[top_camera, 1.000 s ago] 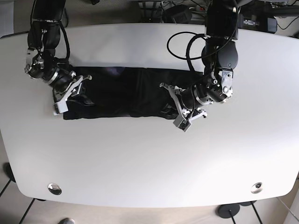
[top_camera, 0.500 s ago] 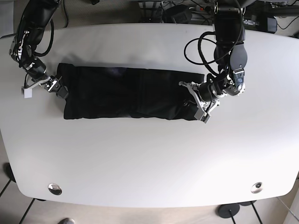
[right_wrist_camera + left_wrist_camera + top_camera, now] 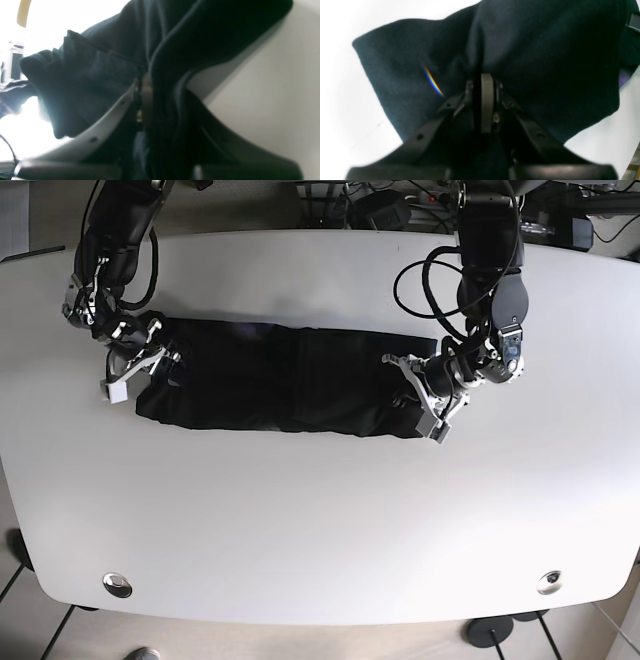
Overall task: Fold the T-shirt properly
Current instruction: 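Fold both ends of the black strip toward the middle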
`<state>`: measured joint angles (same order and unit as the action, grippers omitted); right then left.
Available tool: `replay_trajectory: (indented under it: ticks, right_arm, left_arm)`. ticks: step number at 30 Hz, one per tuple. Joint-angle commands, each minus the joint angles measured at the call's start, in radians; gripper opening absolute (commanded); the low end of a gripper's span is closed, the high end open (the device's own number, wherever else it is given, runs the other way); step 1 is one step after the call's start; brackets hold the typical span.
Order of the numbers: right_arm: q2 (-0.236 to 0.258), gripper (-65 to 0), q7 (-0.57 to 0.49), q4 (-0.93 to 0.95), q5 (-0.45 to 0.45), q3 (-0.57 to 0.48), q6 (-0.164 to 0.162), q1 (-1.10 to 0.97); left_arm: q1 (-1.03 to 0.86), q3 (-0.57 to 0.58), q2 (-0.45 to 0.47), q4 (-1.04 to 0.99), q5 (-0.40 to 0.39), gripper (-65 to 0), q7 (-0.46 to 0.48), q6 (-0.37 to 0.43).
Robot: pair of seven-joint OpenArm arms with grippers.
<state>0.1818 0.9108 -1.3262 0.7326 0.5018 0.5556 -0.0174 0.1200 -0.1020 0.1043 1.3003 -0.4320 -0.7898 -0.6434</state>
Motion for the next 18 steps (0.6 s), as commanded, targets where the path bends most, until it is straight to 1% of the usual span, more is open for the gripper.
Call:
replay_trajectory:
  ticks: [1,3,4,6,7,8,11,13,14,15,16,18]
  right_arm:
    - [0.011,-63.3,-0.017,-0.172,0.026,0.001,-0.001,-0.023]
    - [0.008,-63.3,-0.014,-0.303,0.022,-0.004,-0.006,-0.051]
    - [0.008,-63.3,-0.014,-0.376,0.022,-0.015,-0.03,-0.074]
    - [0.009,-63.3,-0.014,-0.456,0.022,-0.073,-0.072,-0.094]
    - [0.011,-63.3,-0.014,-0.508,0.023,-0.117,-0.087,-0.108]
    - [0.009,-63.3,-0.014,-0.565,0.028,-0.157,-0.096,-0.12]
    - [0.005,-63.3,-0.014,-0.651,0.031,-0.262,-0.101,-0.14]
    - [-0.028,-63.3,-0.014,-0.658,0.064,-0.335,-0.101,-0.132]
    - [-0.048,-63.3,-0.014,-0.658,0.072,-0.363,-0.101,-0.128]
    - [-0.075,-63.3,-0.014,-0.657,0.068,-0.42,-0.101,-0.102]
    - [-0.083,-63.3,-0.014,-0.655,0.048,-0.45,-0.101,-0.089]
    - [-0.11,-63.1,-0.017,-0.651,-0.043,-0.496,-0.101,-0.074]
  left_arm:
    - [-0.001,0.002,0.001,0.002,0.019,-62.9,-0.03,0.006]
    - [-0.001,-0.002,-0.019,0.002,0.023,-62.8,-0.032,0.006]
    - [-0.003,-0.003,-0.027,0.002,0.025,-62.8,-0.032,0.006]
    - [-0.026,-0.002,-0.033,0.003,0.02,-62.8,-0.032,0.006]
    - [-0.032,0.0,-0.036,0.003,0.02,-62.8,-0.032,0.006]
    - [-0.036,0.0,-0.059,0.002,0.023,-62.8,-0.032,0.006]
    - [-0.052,-0.003,-0.084,0.002,0.023,-62.8,-0.032,0.006]
    - [-0.058,-0.002,-0.087,0.002,0.02,-62.8,-0.032,0.006]
    - [-0.059,-0.002,-0.09,0.008,0.022,-62.8,-0.032,0.006]
    - [-0.061,-0.002,-0.088,0.008,0.023,-62.8,-0.032,0.006]
    - [-0.061,-0.002,-0.088,0.005,0.022,-62.8,-0.032,0.006]
    - [-0.061,-0.002,-0.088,0.009,0.02,-62.8,-0.032,0.006]
